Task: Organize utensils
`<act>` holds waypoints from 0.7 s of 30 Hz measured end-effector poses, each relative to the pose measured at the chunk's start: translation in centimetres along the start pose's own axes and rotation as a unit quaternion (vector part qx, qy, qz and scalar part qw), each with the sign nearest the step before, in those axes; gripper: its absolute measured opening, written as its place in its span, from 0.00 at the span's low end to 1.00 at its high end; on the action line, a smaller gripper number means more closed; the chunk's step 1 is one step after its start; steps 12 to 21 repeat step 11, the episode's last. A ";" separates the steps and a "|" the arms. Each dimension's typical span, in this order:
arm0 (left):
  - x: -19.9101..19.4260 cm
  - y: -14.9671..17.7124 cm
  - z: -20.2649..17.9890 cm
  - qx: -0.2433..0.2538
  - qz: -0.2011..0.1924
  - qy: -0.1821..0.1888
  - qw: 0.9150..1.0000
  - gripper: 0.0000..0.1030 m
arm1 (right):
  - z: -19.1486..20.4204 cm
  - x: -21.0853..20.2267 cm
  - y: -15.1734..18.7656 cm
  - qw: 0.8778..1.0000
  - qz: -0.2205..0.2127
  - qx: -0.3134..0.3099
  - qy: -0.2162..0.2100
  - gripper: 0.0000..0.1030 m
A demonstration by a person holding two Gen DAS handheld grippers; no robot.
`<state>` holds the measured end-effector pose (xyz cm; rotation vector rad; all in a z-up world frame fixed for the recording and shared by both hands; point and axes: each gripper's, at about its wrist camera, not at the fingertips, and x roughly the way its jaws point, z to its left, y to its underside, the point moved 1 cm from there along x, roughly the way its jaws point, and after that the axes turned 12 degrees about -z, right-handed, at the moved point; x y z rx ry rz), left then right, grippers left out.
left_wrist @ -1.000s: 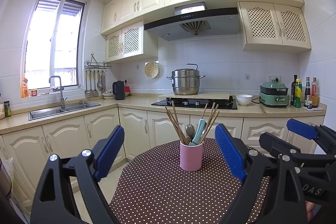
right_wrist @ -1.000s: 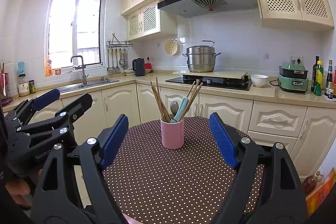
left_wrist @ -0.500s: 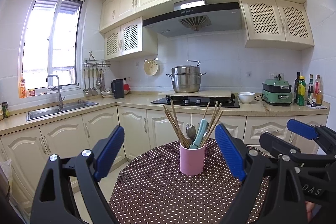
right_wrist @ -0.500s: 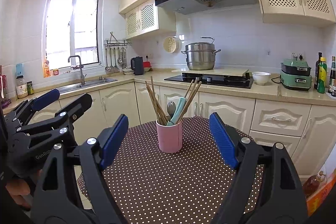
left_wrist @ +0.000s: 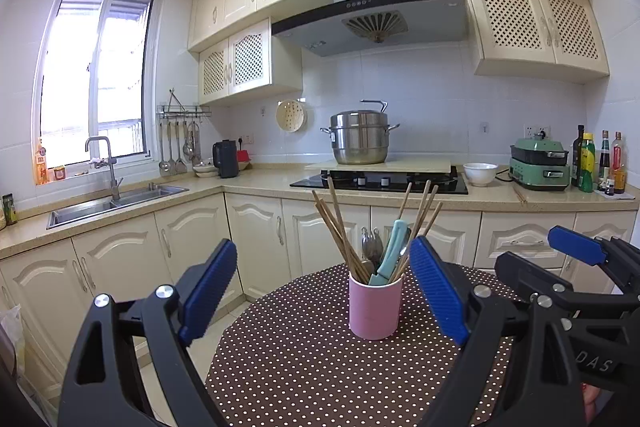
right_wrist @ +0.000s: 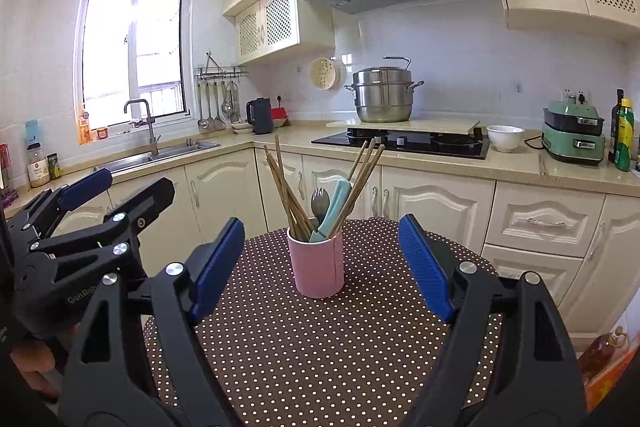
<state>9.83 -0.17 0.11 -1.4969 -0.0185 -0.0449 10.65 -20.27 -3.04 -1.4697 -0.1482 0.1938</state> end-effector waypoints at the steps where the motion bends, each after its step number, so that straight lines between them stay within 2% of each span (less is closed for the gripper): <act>1: 0.4 0.2 0.0 0.000 0.004 0.000 1.000 0.84 | -0.2 0.5 0.2 1.000 0.004 0.001 0.000 0.76; 6: 3.2 1.7 0.2 -0.006 0.034 -0.001 0.999 0.84 | -0.9 3.3 1.4 0.999 0.032 0.002 0.001 0.76; 11: 6.8 4.5 0.8 -0.031 0.085 0.010 0.996 0.84 | -1.7 6.5 2.7 0.997 0.073 0.001 -0.003 0.78; 21: 6.8 4.5 0.8 -0.031 0.085 0.010 0.996 0.84 | -1.7 6.5 2.7 0.997 0.073 0.001 -0.003 0.78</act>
